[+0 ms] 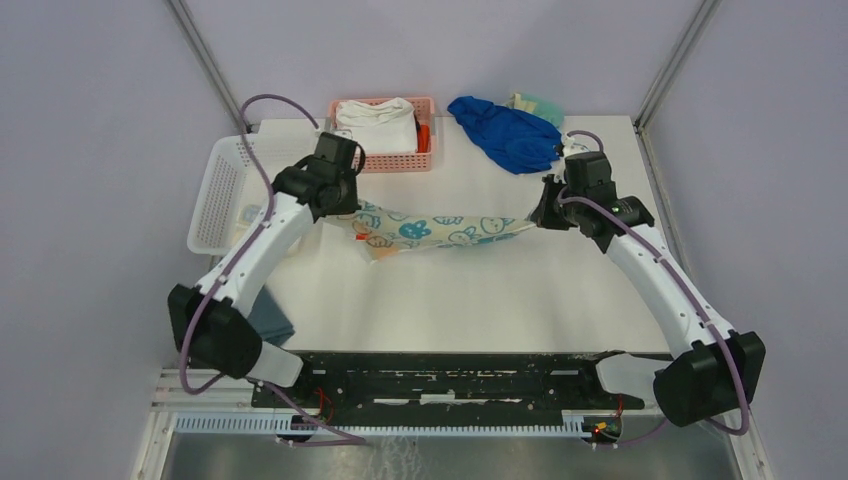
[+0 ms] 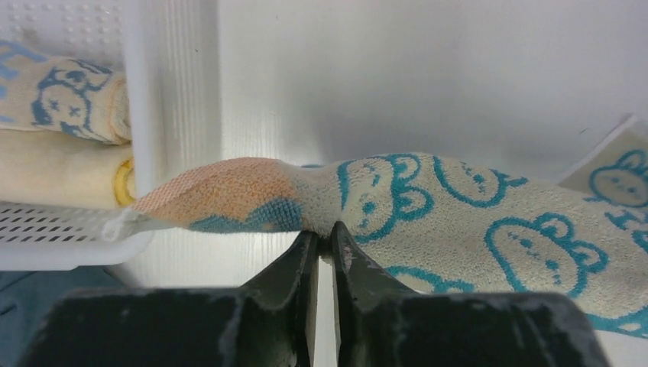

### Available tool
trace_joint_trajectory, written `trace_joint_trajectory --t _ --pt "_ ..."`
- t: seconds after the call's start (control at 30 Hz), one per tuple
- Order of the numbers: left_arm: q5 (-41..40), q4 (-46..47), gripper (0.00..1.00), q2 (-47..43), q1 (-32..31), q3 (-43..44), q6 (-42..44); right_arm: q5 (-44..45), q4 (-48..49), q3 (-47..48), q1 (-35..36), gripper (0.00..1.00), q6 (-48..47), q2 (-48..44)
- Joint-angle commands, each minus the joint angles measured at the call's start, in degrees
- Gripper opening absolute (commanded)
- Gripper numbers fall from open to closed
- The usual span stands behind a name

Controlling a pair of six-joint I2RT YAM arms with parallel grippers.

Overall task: Roll the towels
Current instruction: Flatten out the towel at the center of the board.

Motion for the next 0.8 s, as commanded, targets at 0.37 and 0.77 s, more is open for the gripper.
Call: trace_joint_trajectory --t 0.37,0.77 --pt "4.27 7.38 0.48 29.38 -1.61 15.44 2.69 16.81 8.09 1.51 -0.1 0.01 6.79 14.65" --pt "6.15 16.63 0.54 3.88 -11.37 -19.52 -11.44 14.73 10.67 -0.37 -0.28 0.0 8.12 17.02"
